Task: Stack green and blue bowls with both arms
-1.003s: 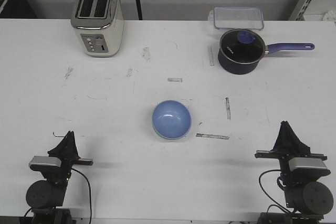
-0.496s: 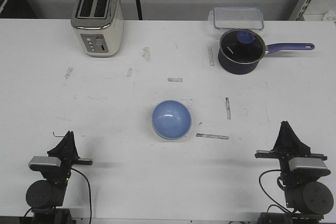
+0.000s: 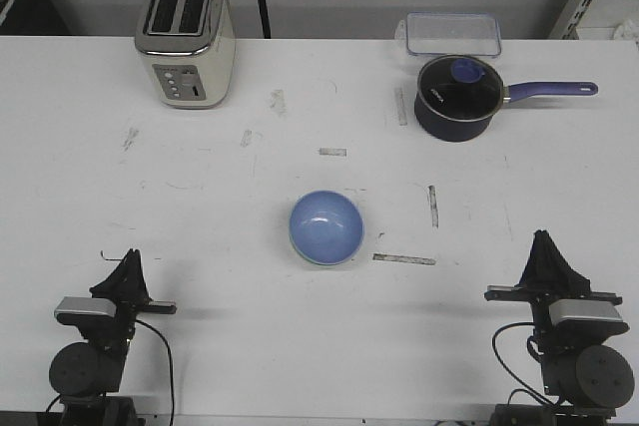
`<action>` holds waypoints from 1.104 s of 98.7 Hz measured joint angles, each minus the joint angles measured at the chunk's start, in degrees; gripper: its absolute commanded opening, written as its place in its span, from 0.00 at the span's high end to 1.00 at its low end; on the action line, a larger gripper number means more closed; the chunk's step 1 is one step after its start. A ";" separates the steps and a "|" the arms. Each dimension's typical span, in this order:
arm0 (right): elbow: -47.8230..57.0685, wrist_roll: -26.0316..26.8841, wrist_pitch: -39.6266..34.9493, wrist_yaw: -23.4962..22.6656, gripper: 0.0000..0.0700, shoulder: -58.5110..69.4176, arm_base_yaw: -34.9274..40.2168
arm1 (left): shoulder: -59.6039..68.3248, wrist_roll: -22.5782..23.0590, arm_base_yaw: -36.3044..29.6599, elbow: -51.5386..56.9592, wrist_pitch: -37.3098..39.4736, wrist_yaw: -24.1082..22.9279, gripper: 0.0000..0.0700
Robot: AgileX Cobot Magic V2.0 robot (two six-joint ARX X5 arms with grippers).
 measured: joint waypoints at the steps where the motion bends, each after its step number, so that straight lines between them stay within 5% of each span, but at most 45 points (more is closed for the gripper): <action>1: 0.00 0.00 0.00 -0.02 0.99 0.00 0.00 | 0.00 0.00 0.00 0.00 0.00 0.00 1.00; 62: -0.52 -0.74 -0.98 -0.85 0.99 -0.57 0.35 | 0.00 0.00 0.00 0.00 -0.02 0.00 1.00; 109: -17.68 -2.64 5.25 -1.25 0.99 -8.92 2.51 | 0.00 0.00 0.00 0.00 -0.02 0.00 1.00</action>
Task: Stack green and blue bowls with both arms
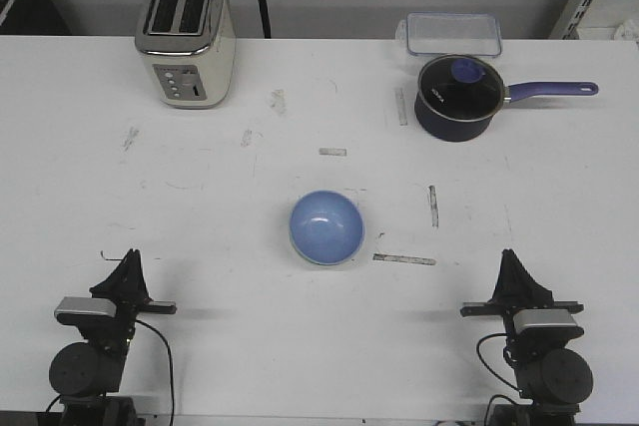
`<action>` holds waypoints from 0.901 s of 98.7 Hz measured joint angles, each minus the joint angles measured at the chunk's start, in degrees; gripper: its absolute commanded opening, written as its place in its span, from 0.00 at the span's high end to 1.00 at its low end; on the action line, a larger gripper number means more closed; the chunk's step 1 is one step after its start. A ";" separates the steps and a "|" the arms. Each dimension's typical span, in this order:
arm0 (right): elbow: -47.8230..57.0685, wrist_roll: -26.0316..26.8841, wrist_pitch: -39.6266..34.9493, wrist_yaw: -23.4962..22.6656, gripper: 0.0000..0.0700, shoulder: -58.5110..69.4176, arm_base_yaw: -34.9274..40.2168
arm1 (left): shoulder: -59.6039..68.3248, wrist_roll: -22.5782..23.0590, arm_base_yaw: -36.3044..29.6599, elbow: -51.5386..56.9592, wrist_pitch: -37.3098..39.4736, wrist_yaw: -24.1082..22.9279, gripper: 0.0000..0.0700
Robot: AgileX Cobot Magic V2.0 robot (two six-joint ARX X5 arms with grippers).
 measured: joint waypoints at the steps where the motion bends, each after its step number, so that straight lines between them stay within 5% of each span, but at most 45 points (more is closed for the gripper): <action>1: -0.22 0.00 0.02 0.00 0.99 -0.17 0.00 | 0.00 0.00 0.00 0.00 0.00 0.00 1.00; 89: -3.78 0.00 -2.69 -0.04 0.99 -4.15 0.00 | 0.00 0.00 0.00 0.00 -0.13 0.00 1.00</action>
